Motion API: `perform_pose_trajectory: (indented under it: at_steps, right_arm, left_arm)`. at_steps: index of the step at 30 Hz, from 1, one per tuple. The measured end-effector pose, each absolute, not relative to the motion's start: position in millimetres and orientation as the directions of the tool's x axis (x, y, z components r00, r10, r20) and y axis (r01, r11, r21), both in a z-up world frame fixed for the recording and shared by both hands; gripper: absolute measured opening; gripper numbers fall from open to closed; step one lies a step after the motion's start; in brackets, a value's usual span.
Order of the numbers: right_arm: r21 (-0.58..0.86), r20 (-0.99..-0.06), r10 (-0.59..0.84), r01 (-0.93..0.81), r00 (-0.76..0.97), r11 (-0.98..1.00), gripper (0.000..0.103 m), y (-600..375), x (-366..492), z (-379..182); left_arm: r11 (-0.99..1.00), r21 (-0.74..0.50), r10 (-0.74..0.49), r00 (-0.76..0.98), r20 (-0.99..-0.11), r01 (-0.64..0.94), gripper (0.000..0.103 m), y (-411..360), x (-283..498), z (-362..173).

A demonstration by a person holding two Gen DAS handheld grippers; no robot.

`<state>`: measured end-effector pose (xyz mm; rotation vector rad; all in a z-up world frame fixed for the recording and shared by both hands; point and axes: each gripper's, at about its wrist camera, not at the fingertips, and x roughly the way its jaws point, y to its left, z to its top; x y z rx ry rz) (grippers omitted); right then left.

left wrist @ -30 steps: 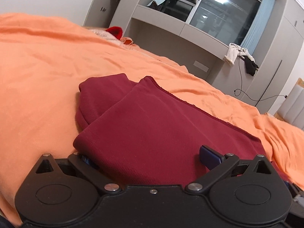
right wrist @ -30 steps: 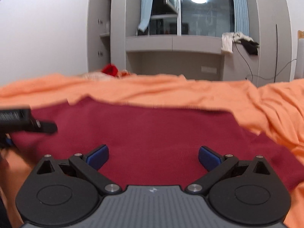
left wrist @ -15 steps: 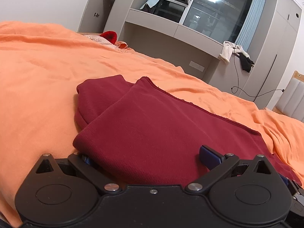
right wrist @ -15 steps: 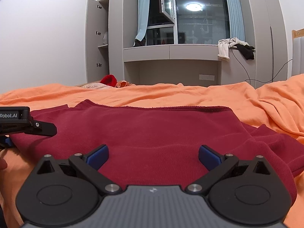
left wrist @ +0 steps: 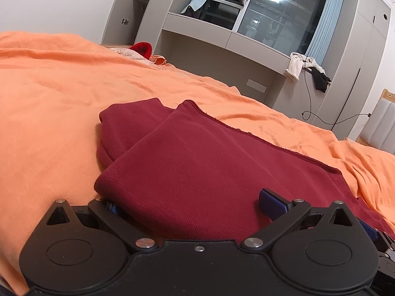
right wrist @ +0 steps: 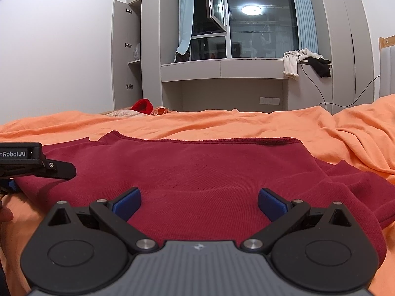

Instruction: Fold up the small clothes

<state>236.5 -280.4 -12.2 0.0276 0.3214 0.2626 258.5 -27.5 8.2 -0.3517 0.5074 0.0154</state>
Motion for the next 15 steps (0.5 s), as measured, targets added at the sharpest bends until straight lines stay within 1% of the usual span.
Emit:
perform_pose_trajectory:
  at_steps: [12,13,15]
  right_arm:
    - [0.073,-0.305,0.263,-0.253,0.915,0.965,0.103,-279.9,236.1,-12.8]
    - [0.073,-0.305,0.263,-0.253,0.915,0.965,0.103,-280.1,236.0,-12.8]
    - [0.073,-0.305,0.263,-0.252,0.915,0.965,0.103,-279.8,236.2,-13.0]
  left_arm:
    - [0.942,-0.319,-0.064,0.877,-0.477,-0.105,0.102,-27.8,258.5,8.2]
    - [0.94,-0.323,-0.06,0.878,-0.476,-0.111,0.102,-27.0,258.7,8.3]
    - [0.935,-0.325,-0.03,0.877,-0.48,-0.146,0.097,-26.4,259.7,9.4]
